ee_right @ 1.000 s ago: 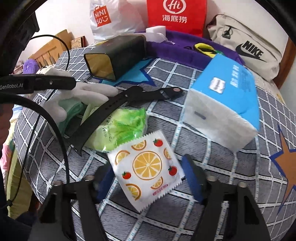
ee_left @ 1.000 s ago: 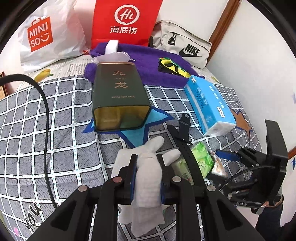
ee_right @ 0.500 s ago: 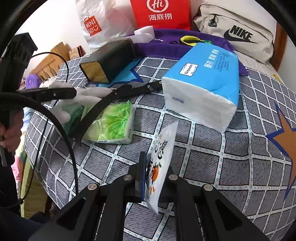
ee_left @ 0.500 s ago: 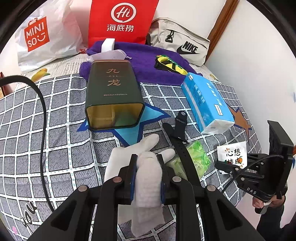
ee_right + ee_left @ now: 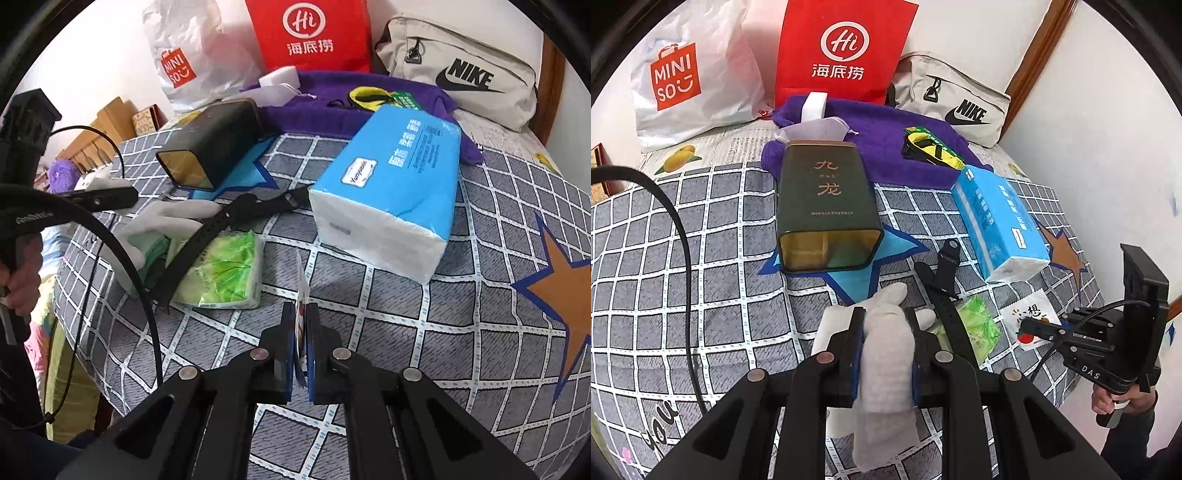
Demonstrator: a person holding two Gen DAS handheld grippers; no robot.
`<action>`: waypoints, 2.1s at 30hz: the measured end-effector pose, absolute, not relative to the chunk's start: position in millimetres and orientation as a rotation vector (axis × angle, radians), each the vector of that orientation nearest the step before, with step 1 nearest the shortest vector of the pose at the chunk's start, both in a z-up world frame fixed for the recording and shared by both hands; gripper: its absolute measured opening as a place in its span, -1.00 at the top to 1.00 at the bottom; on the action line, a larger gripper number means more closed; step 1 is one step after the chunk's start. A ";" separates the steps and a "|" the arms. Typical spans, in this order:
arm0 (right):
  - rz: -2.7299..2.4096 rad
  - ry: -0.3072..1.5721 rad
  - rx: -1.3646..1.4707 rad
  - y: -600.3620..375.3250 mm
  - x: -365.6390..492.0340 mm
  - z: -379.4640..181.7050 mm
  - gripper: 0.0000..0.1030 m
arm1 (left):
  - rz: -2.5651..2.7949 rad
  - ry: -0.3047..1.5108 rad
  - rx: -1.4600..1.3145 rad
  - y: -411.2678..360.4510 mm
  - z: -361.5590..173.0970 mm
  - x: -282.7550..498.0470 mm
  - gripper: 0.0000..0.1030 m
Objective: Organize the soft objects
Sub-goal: 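Carry the candy packet onto the towel with the right tool while the left tool carries the glove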
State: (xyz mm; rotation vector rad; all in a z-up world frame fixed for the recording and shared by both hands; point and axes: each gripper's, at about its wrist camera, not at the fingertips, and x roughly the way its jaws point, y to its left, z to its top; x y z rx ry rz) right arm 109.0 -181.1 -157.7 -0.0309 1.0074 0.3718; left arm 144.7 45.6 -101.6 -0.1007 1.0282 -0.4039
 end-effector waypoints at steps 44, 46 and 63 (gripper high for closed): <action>0.374 0.840 -0.005 -182.0 248.3 -57.8 0.91 | -0.352 0.928 -0.149 60.4 -45.2 264.4 0.64; 0.378 0.843 0.004 -184.1 260.3 -57.7 0.91 | -0.348 0.932 -0.150 60.7 -47.6 274.4 0.64; 0.318 0.889 0.031 -204.9 389.2 -83.5 0.91 | -0.367 0.957 -0.091 29.8 -71.7 368.8 0.64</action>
